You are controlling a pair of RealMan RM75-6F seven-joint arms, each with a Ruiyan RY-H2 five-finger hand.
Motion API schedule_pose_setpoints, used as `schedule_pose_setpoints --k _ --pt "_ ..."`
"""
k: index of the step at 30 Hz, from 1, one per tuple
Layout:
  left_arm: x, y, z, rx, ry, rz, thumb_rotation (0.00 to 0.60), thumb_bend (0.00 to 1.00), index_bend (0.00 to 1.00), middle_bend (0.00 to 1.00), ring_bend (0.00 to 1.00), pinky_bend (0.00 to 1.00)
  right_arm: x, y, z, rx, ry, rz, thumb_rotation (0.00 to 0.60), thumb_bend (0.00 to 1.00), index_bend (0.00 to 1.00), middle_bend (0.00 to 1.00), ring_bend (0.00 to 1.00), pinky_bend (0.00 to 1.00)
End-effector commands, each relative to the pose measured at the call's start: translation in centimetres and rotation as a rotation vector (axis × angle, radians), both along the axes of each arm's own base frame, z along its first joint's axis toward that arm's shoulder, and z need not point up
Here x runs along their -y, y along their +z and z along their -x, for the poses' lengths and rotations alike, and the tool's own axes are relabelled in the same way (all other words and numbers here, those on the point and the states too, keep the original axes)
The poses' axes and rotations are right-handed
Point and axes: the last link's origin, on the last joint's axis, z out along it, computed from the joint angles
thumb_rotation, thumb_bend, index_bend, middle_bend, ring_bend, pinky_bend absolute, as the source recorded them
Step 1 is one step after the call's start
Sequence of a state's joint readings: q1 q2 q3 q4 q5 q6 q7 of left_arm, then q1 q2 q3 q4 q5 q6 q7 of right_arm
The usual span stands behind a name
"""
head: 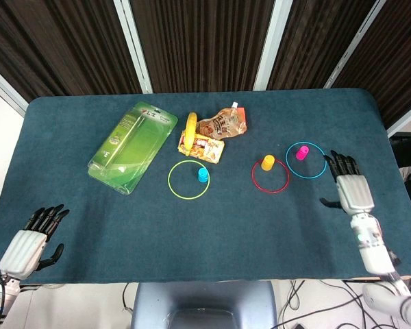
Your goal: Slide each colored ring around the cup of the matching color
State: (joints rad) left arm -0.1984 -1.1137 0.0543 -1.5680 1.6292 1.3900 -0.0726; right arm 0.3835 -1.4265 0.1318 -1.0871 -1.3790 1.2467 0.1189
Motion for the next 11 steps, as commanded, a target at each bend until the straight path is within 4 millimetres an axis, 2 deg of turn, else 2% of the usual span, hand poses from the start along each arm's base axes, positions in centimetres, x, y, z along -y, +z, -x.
schedule_pose_setpoints --k 1,2,5,8,11 --pt "0.1 -0.1 -0.2 -0.009 -0.013 -0.013 0.6 0.46 0.0 0.0 0.0 0.0 -15.3 3.8 -1.2 -0.098 0.02 0.103 0.6 0.21 0.0 0.0 0.0 0.0" --pt "0.2 -0.2 -0.3 -0.009 -0.019 -0.013 0.6 0.46 0.0 0.0 0.0 0.0 -17.0 3.9 -1.5 -0.115 0.015 0.105 0.6 0.21 0.0 0.0 0.0 0.0" --pt "0.5 -0.1 -0.5 -0.009 -0.031 -0.019 0.6 0.46 0.0 0.0 0.0 0.0 -19.4 3.6 -2.0 -0.138 -0.007 0.062 0.6 0.21 0.0 0.0 0.0 0.0" --pt "0.8 0.0 -0.6 -0.004 -0.041 -0.029 0.6 0.46 0.0 0.0 0.0 0.0 -20.0 4.3 -2.9 -0.087 0.009 0.025 0.6 0.21 0.0 0.0 0.0 0.0" --pt "0.9 0.2 -0.7 0.007 -0.057 -0.041 0.6 0.46 0.0 0.0 0.0 0.0 -19.8 4.9 -2.6 -0.092 -0.014 0.053 0.6 0.21 0.0 0.0 0.0 0.0"
